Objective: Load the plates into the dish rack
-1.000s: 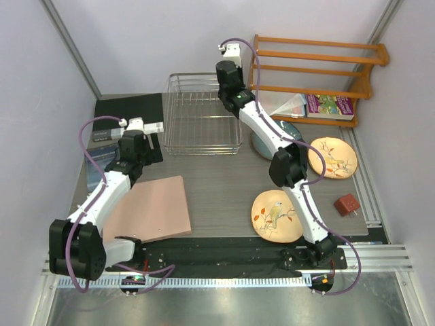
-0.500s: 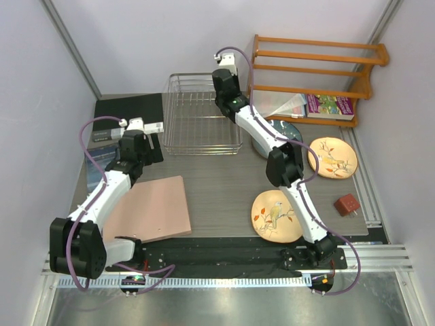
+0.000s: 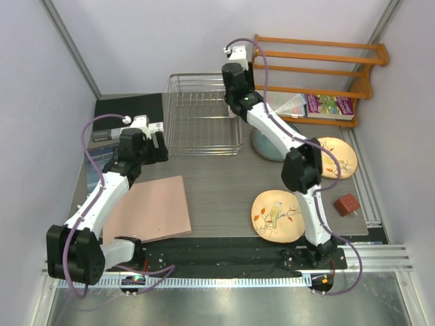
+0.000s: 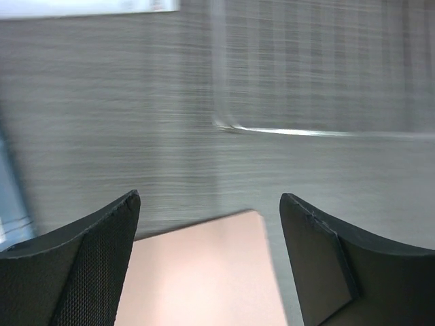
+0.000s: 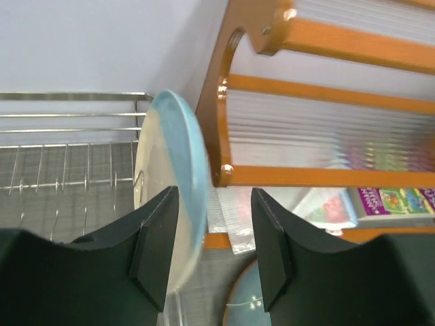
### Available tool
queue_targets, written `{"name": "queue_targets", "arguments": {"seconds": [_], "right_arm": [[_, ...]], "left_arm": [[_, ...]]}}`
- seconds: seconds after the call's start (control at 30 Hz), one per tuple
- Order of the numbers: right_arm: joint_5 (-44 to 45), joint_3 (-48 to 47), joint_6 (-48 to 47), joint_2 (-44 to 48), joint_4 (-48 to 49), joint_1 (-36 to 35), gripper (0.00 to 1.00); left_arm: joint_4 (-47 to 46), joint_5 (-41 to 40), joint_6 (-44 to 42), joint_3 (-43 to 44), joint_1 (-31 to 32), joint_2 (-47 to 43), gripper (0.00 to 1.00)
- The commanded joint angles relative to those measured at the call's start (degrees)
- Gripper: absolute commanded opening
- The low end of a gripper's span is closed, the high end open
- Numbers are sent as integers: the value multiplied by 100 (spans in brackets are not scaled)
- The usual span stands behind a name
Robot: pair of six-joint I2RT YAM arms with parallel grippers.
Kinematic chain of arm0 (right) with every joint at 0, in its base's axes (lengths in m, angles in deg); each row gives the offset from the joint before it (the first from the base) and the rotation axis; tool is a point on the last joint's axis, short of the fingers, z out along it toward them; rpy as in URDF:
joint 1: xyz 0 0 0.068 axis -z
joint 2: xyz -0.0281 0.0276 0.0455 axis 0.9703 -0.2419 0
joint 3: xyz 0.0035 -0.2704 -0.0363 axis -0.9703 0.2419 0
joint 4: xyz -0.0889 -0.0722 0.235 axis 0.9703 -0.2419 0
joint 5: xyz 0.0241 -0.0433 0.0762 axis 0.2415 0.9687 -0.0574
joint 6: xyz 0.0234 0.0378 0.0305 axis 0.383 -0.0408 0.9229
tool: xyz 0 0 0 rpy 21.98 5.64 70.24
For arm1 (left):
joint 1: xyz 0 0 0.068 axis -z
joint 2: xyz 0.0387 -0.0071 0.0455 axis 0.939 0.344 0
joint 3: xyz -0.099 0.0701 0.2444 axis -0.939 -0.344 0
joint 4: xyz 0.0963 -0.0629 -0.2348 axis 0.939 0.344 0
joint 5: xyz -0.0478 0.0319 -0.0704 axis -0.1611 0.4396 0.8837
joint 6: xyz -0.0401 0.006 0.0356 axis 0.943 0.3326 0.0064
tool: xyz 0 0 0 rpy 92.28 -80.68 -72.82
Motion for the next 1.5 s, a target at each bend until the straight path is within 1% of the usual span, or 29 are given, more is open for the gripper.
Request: {"name": "queue_targets", "arguments": {"seconds": [0.0, 0.03, 0.07, 0.13, 0.17, 0.23, 0.27, 0.3, 0.33, 0.37, 0.43, 0.47, 0.5, 0.53, 0.57, 0.6, 0.63, 0.77, 0.93, 1.0, 1.03, 1.07, 1.13, 1.17, 1.33, 1.43, 1.47], "right_arm": [[-426, 1443, 418, 1990, -256, -22, 54], [-593, 1864, 436, 2680, -291, -22, 55], [-778, 2730, 436, 2991, -318, -14, 57], [-1287, 3578, 348, 3659, -353, 4, 60], [-1437, 4305, 322, 4228, -397, 56, 64], [-1562, 5072, 444, 4671, -695, 109, 69], [-1536, 5225, 593, 5013, -861, 205, 70], [-1500, 5339, 925, 5129, -1246, 258, 70], [-1517, 5540, 1059, 5252, -1441, 311, 71], [-1518, 5621, 1164, 5340, -1600, 381, 71], [-1631, 5866, 1524, 5595, -1978, 609, 72], [-1780, 5963, 1630, 5674, -2049, 741, 72], [-1938, 6043, 1718, 5884, -2137, 864, 72], [-2174, 6183, 1841, 5964, -2181, 1109, 73], [-2229, 6245, 1877, 6061, -2216, 1181, 73], [-2256, 6307, 1886, 6131, -2278, 1234, 73], [-2282, 6412, 1886, 6280, -2304, 1287, 73], [-2300, 6641, 1825, 6694, -2418, 1331, 73], [-2449, 6948, 1860, 7160, -2752, 1401, 74], [-2615, 7054, 1947, 7371, -2893, 1463, 76], [-2686, 7159, 1983, 7441, -2937, 1489, 78], [-2791, 7195, 2018, 7511, -2963, 1524, 79], [-3002, 7308, 2123, 7565, -3008, 1630, 80], [-3029, 7335, 2150, 7565, -3016, 1647, 80], [-3047, 7406, 2062, 7565, -3025, 1718, 82], [-3108, 7476, 2036, 7565, -3043, 1726, 81], [-3161, 7502, 2036, 7574, -3052, 1727, 81]], "left_arm": [[-22, 1802, -405, 213, 445, -421, 82], [-14, 2301, -553, 187, 567, -413, 82], [21, 2506, -598, 161, 873, -387, 81], [13, 2736, -494, 47, 1226, -212, 80], [-231, 2937, -380, -32, 1541, -159, 78], [-644, 2904, 93, -410, 1815, 8, 77], [-725, 2765, 131, -454, 2130, 122, 75], [-751, 2598, 122, -429, 2333, 236, 75], [-769, 2440, 113, -393, 2553, 368, 75], [-787, 2081, 52, -341, 2981, 674, 75], [-787, 1902, 52, -44, 3327, 1070, 74], [-743, 1928, 121, 98, 3520, 1508, 73], [-673, 2076, 139, 264, 3583, 1799, 72], [-455, 2156, 192, 631, 3627, 2037, 70], [-383, 2218, 245, 774, 3679, 2265, 69], [-374, 2332, 410, 889, 3680, 2642, 68], [-504, 2350, 499, 942, 3680, 2759, 68], [-1373, 2508, 965, 689, 3689, 2944, 68], [-1814, 3087, 1019, 837, 3925, 3313, 69], [-2077, 3386, 1010, 872, 4005, 3392, 67], [-2131, 3466, 1027, 890, 4066, 3506, 67], [-2166, 3649, 1053, 951, 4093, 3568, 65], [-2246, 3756, 1106, 1013, 4119, 3691, 62], [-2298, 3852, 1159, 1022, 4128, 3753, 60], [-2448, 4152, 1186, 1145, 4225, 3964, 56], [-2527, 4275, 1229, 1320, 4251, 4166, 45], [-2510, 4301, 1282, 1373, 4251, 4227, 36]]}}
